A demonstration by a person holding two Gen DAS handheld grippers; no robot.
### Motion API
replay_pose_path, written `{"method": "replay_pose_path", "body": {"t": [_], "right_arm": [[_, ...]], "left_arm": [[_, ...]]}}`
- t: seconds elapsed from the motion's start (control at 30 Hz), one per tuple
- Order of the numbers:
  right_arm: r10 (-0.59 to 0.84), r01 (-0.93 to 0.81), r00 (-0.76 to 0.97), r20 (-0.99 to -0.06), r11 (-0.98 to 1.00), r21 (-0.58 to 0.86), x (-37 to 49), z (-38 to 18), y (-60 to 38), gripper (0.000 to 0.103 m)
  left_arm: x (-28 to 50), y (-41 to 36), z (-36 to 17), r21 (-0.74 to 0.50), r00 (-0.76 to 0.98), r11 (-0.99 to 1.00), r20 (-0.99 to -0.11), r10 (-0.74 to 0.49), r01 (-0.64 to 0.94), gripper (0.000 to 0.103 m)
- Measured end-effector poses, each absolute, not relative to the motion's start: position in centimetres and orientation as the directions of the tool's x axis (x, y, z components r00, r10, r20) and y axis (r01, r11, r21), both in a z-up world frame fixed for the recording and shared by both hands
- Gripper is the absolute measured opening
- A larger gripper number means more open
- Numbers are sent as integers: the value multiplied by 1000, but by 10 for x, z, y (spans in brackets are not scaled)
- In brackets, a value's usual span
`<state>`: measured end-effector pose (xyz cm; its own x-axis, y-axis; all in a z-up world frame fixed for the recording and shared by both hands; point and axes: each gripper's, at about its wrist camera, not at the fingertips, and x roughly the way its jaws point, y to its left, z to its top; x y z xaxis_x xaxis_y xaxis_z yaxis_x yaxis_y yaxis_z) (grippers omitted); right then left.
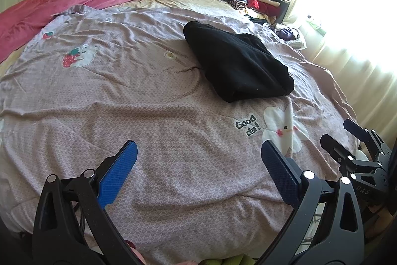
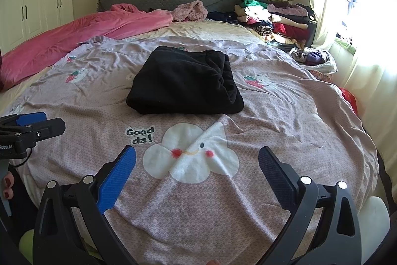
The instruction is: Fold small clothes
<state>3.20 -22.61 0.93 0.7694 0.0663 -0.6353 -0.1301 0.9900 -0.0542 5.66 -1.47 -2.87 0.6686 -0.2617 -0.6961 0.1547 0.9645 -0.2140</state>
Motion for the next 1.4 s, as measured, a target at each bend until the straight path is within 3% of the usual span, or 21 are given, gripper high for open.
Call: {"method": "replay_pose_path", "body": {"t": [1.4], "right_arm": [[70,-138,772,-632,989,-60,30,10,-223,99]], "left_arm": [[55,-14,-25,-212,672,965,-693,-259,153,94]]}}
